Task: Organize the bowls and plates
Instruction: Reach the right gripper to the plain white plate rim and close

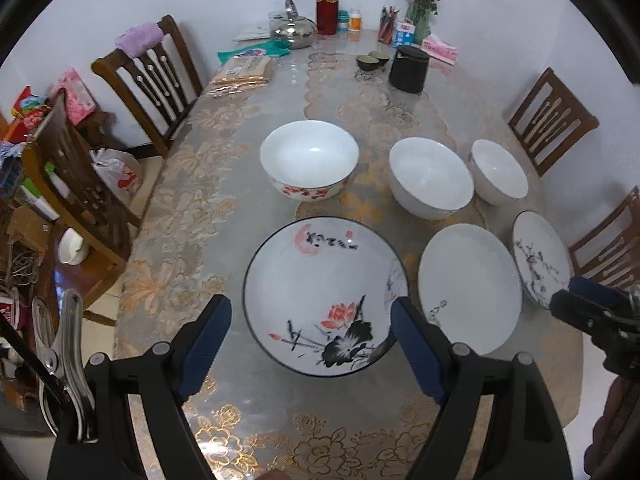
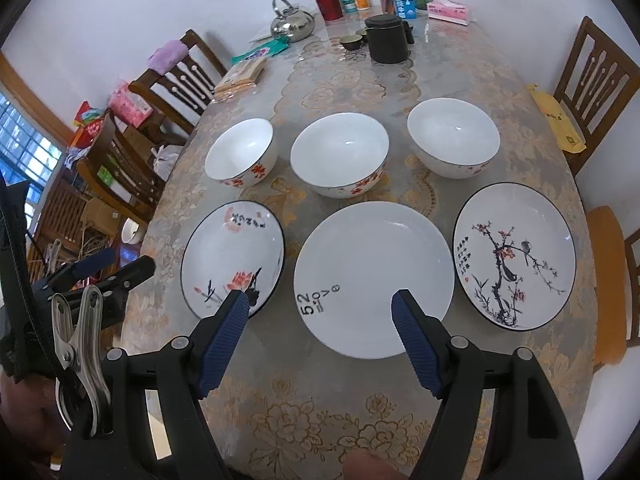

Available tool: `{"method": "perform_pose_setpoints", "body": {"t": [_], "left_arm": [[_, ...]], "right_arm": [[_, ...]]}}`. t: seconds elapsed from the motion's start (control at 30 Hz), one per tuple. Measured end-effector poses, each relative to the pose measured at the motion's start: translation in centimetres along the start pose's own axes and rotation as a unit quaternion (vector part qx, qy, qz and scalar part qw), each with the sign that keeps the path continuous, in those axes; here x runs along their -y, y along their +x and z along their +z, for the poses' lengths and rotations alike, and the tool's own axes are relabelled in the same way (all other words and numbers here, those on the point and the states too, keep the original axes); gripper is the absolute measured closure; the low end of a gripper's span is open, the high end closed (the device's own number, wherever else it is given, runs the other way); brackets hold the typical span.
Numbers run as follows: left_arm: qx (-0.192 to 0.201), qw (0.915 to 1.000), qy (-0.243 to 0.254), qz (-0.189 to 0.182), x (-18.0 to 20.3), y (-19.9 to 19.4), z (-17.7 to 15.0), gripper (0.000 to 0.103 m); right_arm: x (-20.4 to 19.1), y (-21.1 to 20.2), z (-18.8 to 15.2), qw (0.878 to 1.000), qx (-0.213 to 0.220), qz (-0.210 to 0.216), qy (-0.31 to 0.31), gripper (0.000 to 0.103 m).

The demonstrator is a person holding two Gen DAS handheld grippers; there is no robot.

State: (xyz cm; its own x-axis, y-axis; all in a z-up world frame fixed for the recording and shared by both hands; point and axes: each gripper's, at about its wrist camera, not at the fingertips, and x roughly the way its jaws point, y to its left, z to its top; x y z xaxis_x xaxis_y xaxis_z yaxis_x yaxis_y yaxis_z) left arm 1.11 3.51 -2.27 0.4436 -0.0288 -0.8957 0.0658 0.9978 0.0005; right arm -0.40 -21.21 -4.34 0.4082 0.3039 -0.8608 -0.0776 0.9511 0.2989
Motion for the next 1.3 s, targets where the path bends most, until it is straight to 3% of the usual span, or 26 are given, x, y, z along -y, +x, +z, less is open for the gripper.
{"method": "perform_pose_setpoints", "body": {"t": [0.23,0.4,0.53,0.7,0.77,0.87,0.93,1.13,1.3], "left_arm": [[-0.012,0.9986,0.036,-0.037,-0.1,2.0,1.0,0.020],[-0.030,0.9953,0.054,-0.075,-0.1,3.8,0.6,0.025],[-0.042,0.9937,0.064,-0.083,0.8,5.3,0.2,0.026],[-0.058,0.9915,0.065,-0.096,3.1,6.1,0.5,0.030],[-0.051,0.9892,0.053,-0.127,3.9,5.9,0.9,0.030],[-0.061,0.9868,0.064,-0.136,5.8,6.5,1.5,0.030],[-0.071,0.9855,0.062,-0.141,6.6,7.2,1.9,0.031],[-0.069,0.9791,0.108,-0.158,9.8,8.7,3.1,0.033],[-0.093,0.9709,0.147,-0.165,12.0,11.0,3.5,0.043]], "right_arm": [[-0.2,1.0,0.5,0.999,0.007,-0.009,0.041,0.027],[0.8,2.2,-1.0,0.997,-0.009,-0.016,0.079,0.030],[2.1,2.6,-2.4,0.994,-0.021,-0.024,0.100,0.031],[5.0,3.2,-4.0,0.992,-0.029,-0.022,0.124,0.031],[6.3,3.4,-4.4,0.989,-0.035,-0.017,0.142,0.031],[7.7,3.8,-5.1,0.987,-0.037,-0.019,0.154,0.032],[8.4,4.1,-5.4,0.986,-0.038,-0.015,0.165,0.037],[9.7,5.4,-6.0,0.979,-0.038,-0.012,0.198,0.046],[10.1,6.5,-6.3,0.975,-0.037,-0.010,0.217,0.046]]}}
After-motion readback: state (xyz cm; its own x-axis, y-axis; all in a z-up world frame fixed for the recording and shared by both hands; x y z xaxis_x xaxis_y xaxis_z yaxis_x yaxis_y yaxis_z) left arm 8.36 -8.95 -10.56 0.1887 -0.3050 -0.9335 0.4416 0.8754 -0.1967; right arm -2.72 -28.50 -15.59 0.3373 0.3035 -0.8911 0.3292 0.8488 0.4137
